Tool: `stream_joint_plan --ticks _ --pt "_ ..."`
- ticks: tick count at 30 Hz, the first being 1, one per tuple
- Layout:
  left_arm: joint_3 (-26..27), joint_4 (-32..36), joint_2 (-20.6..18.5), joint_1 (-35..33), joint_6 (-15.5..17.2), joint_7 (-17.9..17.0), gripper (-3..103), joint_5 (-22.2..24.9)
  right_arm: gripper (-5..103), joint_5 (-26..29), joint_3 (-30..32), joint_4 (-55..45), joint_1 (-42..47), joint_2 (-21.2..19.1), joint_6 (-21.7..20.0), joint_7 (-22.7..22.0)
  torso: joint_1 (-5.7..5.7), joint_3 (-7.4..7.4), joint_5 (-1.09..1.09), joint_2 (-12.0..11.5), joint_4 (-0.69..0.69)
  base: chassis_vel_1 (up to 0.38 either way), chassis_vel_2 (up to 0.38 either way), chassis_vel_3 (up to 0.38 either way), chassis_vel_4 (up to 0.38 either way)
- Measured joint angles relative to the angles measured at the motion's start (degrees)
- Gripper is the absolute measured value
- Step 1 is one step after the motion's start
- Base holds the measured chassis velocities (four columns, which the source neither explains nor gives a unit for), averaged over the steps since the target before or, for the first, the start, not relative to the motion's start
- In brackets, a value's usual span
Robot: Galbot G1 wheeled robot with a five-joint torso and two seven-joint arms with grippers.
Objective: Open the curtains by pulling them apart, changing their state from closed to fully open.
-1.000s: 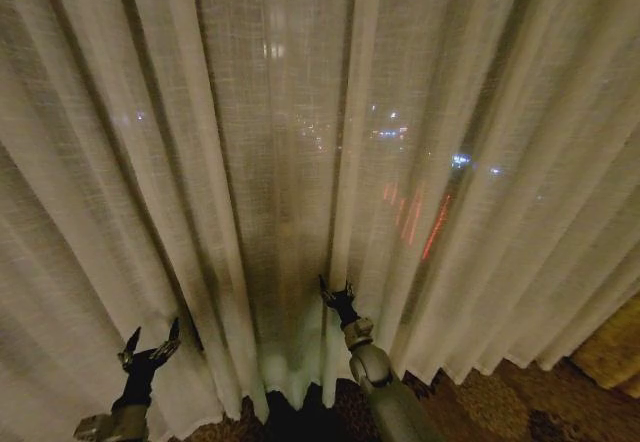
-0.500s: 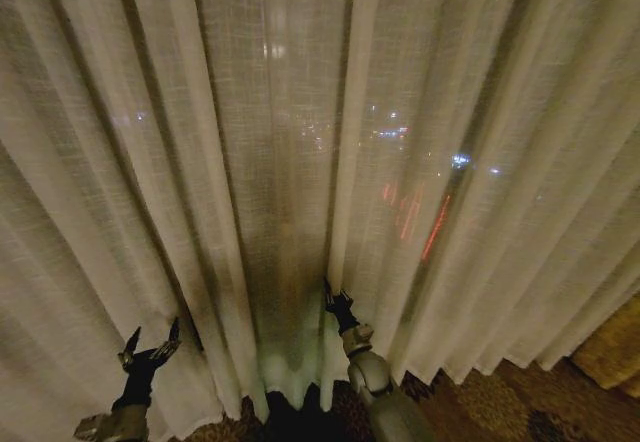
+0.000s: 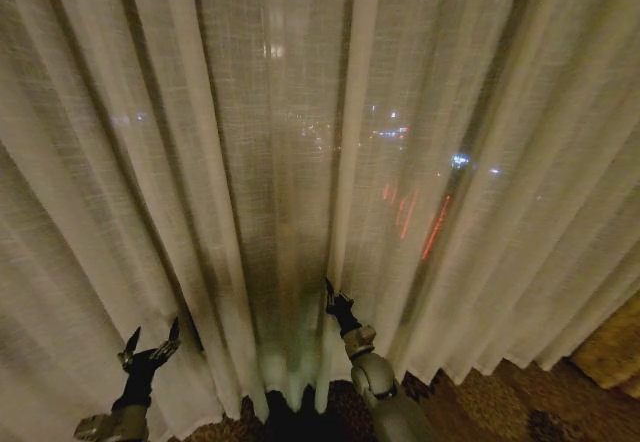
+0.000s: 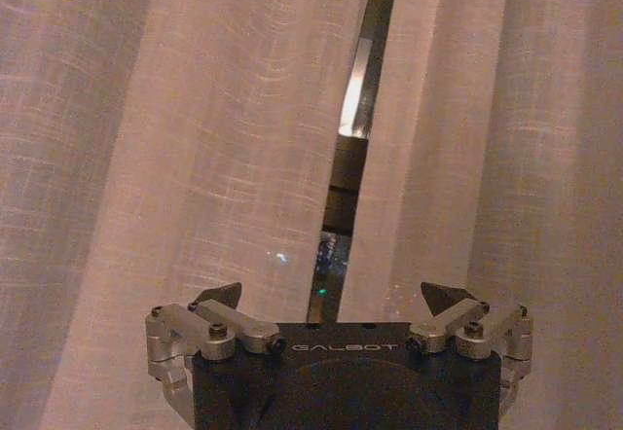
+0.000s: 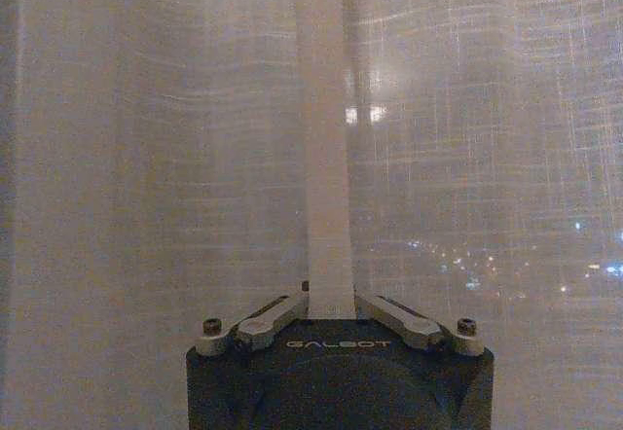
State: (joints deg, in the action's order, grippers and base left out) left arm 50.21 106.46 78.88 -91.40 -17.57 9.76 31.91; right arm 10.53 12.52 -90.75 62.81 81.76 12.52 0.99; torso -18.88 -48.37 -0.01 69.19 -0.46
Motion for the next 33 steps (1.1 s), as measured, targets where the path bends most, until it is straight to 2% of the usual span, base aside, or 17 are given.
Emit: stream_joint_plan --ticks 11,33 --pt "0.0 0.0 0.0 0.0 0.0 0.0 100 0.0 0 0.4 1.0 1.0 -0.2 0.1 0.0 1.2 0.00 0.00 0.01 0.0 -0.01 -0.141 -0.154 0.162 0.131" --pt "0.0 0.0 0.0 0.0 0.0 0.0 100 0.0 0 1.3 2.0 2.3 -1.2 0.4 0.3 2.2 0.01 0.00 0.01 0.0 0.00 -0.323 -0.323 0.333 0.327"
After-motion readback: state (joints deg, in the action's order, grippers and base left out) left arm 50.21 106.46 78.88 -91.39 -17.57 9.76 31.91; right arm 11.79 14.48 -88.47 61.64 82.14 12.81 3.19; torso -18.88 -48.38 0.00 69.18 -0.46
